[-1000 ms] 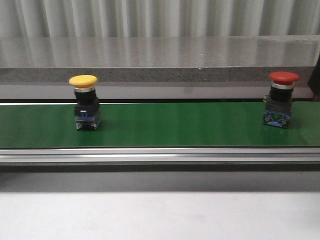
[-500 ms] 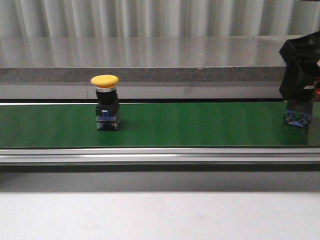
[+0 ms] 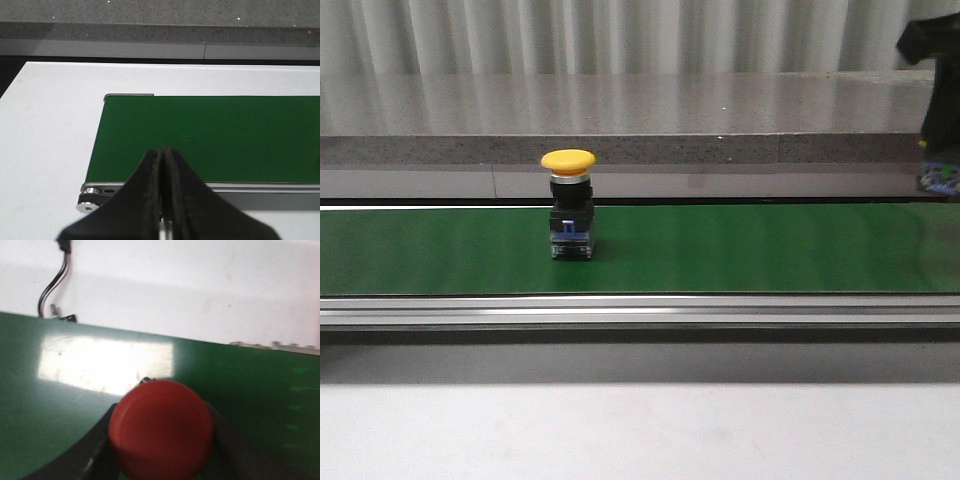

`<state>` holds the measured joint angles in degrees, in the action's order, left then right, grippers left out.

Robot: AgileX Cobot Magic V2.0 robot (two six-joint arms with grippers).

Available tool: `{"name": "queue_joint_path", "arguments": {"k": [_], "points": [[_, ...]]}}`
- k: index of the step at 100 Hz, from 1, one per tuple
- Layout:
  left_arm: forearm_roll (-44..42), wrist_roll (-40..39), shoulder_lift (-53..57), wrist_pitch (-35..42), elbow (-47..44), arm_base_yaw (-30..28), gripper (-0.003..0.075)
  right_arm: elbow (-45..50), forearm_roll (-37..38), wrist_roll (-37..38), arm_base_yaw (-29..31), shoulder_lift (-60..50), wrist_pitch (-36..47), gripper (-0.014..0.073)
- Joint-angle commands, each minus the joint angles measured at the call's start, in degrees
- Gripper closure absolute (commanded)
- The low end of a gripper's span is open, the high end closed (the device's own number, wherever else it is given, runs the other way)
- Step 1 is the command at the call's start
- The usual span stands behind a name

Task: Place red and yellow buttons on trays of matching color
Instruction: 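Carry the red button into the red tray and open the right gripper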

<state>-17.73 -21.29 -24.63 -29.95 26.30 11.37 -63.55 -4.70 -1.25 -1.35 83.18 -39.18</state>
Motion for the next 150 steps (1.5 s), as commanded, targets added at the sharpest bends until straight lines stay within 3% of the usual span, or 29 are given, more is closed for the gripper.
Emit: {"name": "queue_joint_path", "arguments": {"k": [1,28,42,108,150], "points": [[-0.7,-0.1,-0.1,4.5,1.7,0.5,0.074,-5.2,0.4,-0.4,4.8,-2.1,-0.8,0.0391],[-0.7,-0.1,-0.1,4.5,1.7,0.5,0.074,-11.2,0.4,-0.4,24.1,0.1,2.4,0.0391],[-0.7,-0.1,-0.1,4.5,1.7,0.5,0.074,-14.9,0.3,-0.4,29.8,5.2,3.9,0.0391],[-0.7,-0.1,-0.1,4.5,1.7,0.5,0.074,-37.1,0.3,-0.4,31.0,31.4,4.6,0.0391],[-0.7,-0.1,-0.1,4.5,1.7,0.5,0.074,-41.2,0.3,-0.4,31.1,38.7,4.0,0.0387]]}}
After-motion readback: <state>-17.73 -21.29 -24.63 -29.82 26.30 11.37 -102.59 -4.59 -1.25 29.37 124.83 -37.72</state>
